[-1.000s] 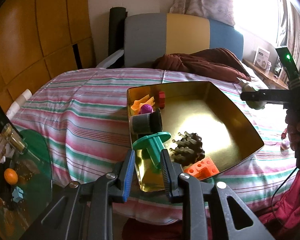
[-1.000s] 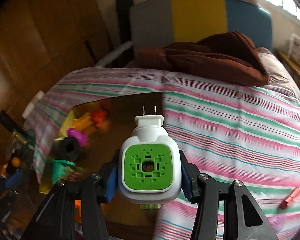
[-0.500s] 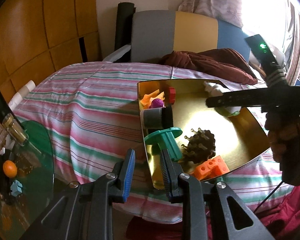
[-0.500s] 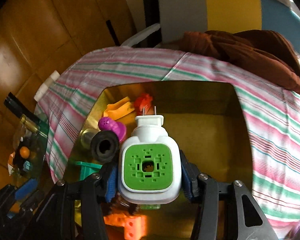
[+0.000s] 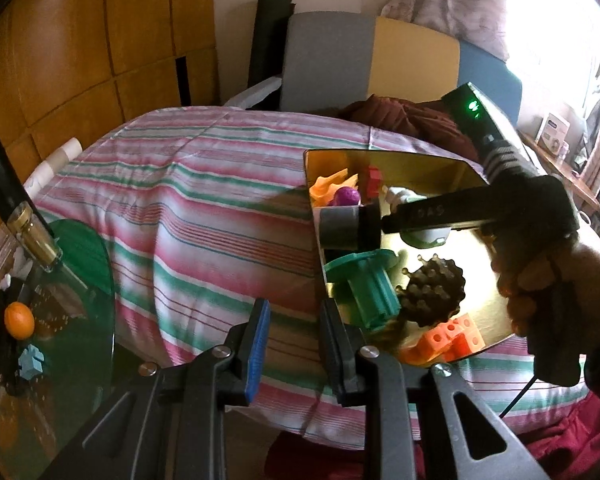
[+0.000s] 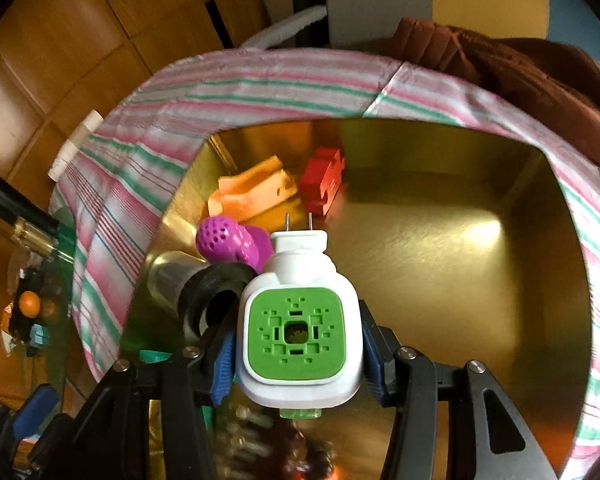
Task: Organize rigid objects
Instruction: 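Lift and carry the plug device over the gold tray with the right tool, then lower the plug device into the tray and open the right tool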
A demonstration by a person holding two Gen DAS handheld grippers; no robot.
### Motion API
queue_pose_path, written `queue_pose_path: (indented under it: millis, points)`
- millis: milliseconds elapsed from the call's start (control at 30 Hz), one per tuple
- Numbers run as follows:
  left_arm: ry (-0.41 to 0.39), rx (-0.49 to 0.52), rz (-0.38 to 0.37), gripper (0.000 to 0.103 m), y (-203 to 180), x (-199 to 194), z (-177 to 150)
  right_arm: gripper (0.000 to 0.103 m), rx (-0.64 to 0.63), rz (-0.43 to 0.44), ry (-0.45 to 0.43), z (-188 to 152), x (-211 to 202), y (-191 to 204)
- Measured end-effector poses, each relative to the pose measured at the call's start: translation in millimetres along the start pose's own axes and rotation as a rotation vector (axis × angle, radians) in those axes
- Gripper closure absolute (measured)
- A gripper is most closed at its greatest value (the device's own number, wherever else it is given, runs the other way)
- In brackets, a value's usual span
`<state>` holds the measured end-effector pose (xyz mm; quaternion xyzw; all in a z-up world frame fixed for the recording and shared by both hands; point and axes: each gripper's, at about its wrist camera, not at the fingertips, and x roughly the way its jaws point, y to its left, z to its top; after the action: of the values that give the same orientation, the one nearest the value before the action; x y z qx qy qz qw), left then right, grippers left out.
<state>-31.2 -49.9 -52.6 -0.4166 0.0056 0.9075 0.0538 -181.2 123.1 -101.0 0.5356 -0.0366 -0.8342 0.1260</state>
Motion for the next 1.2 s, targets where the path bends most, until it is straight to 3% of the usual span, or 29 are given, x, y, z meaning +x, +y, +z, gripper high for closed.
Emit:
queue_pose_path:
  millis: [100,400,700,1200]
  points:
    - [0.004,-0.001,0.006,0.078,1,2,-1,0.051,-0.008,-0.017,0.018,-1,13,4]
    - [0.014,-0.006,0.018,0.078,1,5,-3,0.048,0.040,0.067,-0.013,-6,6,-10]
    - [-0.006,-0.003,0.018,0.078,0,-1,-2,0.024,0.061,0.100,-0.091,-11,-18,-14]
    - [-0.039,0.045,-0.001,0.077,-17,-19,4,0.006,-0.006,0.049,-0.273,-39,-97,-32]
